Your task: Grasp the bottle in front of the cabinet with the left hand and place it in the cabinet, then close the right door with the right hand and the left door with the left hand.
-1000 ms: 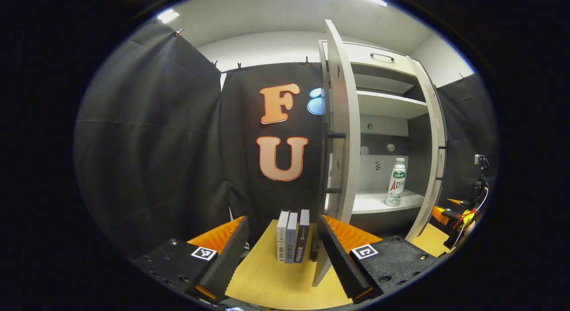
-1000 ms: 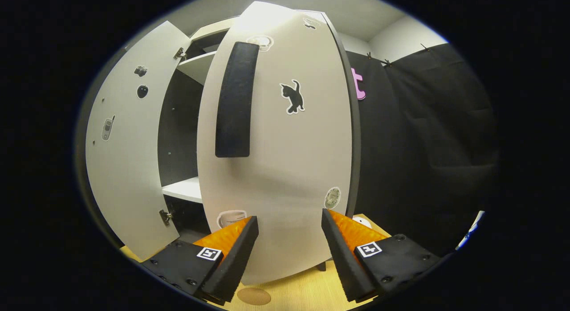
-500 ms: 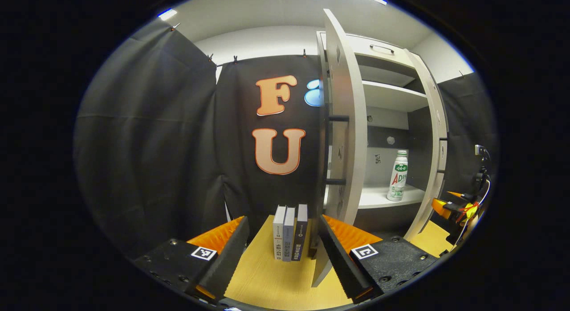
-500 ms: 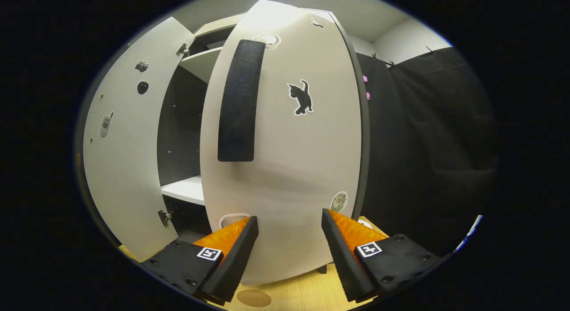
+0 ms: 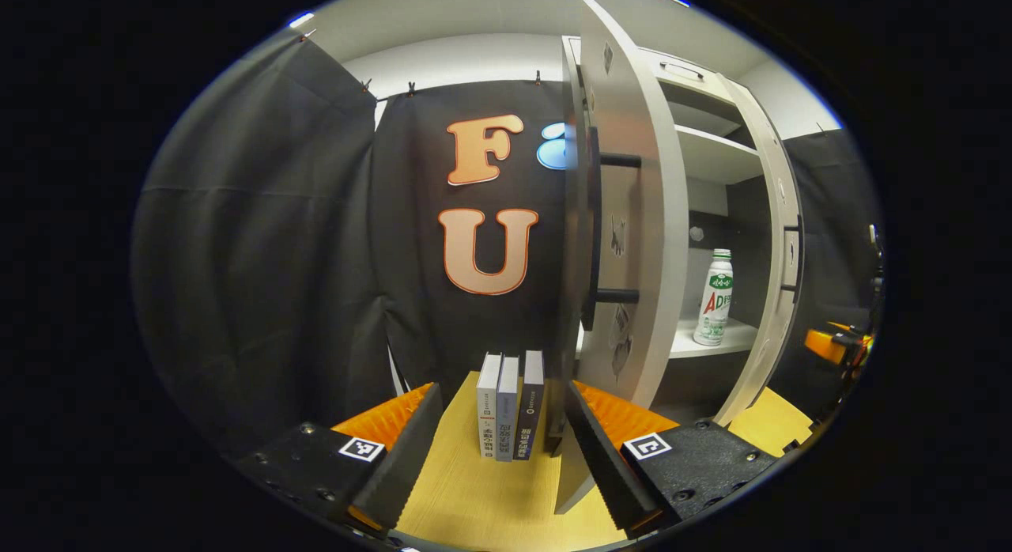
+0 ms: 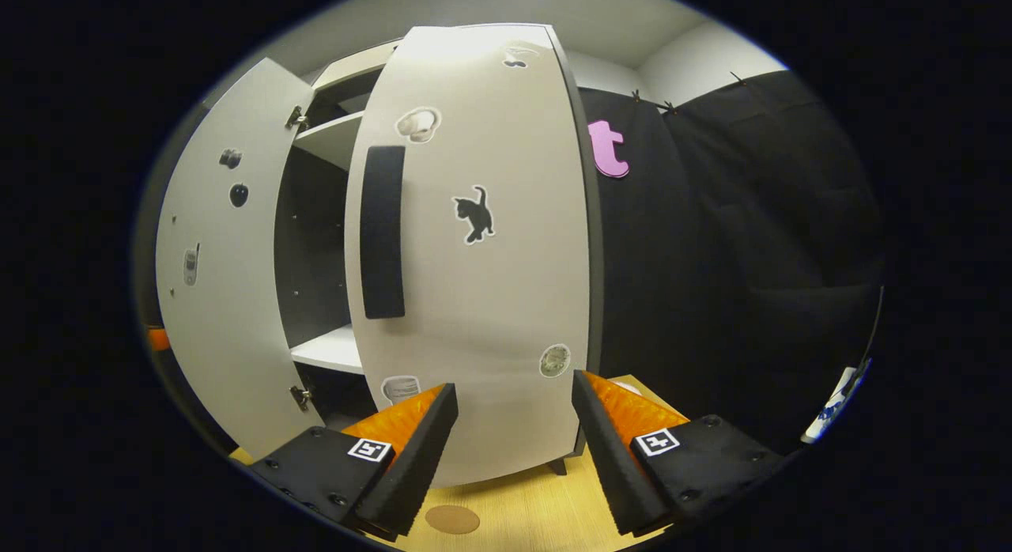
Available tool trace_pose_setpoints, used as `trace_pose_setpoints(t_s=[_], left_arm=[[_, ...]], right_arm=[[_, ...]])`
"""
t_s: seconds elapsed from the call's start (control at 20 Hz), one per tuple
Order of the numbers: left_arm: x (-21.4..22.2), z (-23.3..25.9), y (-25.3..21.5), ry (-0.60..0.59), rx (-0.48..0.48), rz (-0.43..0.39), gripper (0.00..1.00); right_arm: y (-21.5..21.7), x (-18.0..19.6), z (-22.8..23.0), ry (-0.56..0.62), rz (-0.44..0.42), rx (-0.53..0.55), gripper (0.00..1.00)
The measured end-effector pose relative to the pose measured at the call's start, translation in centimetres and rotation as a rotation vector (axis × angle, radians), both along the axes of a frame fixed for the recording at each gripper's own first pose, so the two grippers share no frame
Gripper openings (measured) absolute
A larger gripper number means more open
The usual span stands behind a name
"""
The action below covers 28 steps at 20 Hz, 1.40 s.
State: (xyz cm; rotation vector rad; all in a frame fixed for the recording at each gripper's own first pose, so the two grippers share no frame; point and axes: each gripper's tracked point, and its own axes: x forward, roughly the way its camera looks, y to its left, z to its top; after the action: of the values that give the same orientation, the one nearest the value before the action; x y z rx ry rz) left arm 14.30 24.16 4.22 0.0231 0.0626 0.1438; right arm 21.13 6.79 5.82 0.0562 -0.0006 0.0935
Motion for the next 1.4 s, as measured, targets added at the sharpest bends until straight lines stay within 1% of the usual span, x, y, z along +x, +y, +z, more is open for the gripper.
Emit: trace_pose_setpoints(t_s=[0.15, 0.35, 0.5, 0.6, 0.7, 0.8, 1.0, 1.15, 1.4], left_arm=[[1.1, -0.3, -0.1, 0.008, 0.002, -0.019, 0.95], [2.3, -0.9, -0.9, 0.019, 0.005, -0.045, 0.95], [2.7, -1.0, -0.8, 0.024, 0.018, -0.031, 0.94], [2.6, -1.2, -0.7, 0.027, 0.003, -0.023, 0.95], [2.6, -1.3, -0.9, 0.030, 0.009, -0.019, 0.96], [2.5, -1.2, -1.1, 0.035, 0.009, -0.008, 0.96], [2.2, -1.3, -1.3, 0.038, -0.001, 0.030, 0.95], [2.1, -1.3, -2.2, 0.037, 0.001, 0.044, 0.95], [2.3, -1.6, -5.5, 0.044, -0.004, 0.028, 0.96]], right_arm=[[-2.8, -2.2, 3.3, -0.064, -0.036, 0.004, 0.96], [-6.8, -5.0, 6.2, -0.110, -0.129, -0.017, 0.96], [-9.6, -6.7, 6.9, -0.112, -0.170, -0.021, 0.96], [-11.9, -7.6, 7.2, -0.110, -0.209, -0.026, 0.96], [-13.9, -8.4, 8.1, -0.120, -0.245, -0.043, 0.96], [-15.5, -9.2, 9.2, -0.135, -0.276, -0.037, 0.95], [-17.1, -10.2, 11.0, -0.155, -0.264, -0.008, 0.95], [-18.8, -10.2, 11.8, -0.173, -0.272, -0.039, 0.95], [-21.0, -9.4, 11.9, -0.173, -0.273, -0.099, 0.95]])
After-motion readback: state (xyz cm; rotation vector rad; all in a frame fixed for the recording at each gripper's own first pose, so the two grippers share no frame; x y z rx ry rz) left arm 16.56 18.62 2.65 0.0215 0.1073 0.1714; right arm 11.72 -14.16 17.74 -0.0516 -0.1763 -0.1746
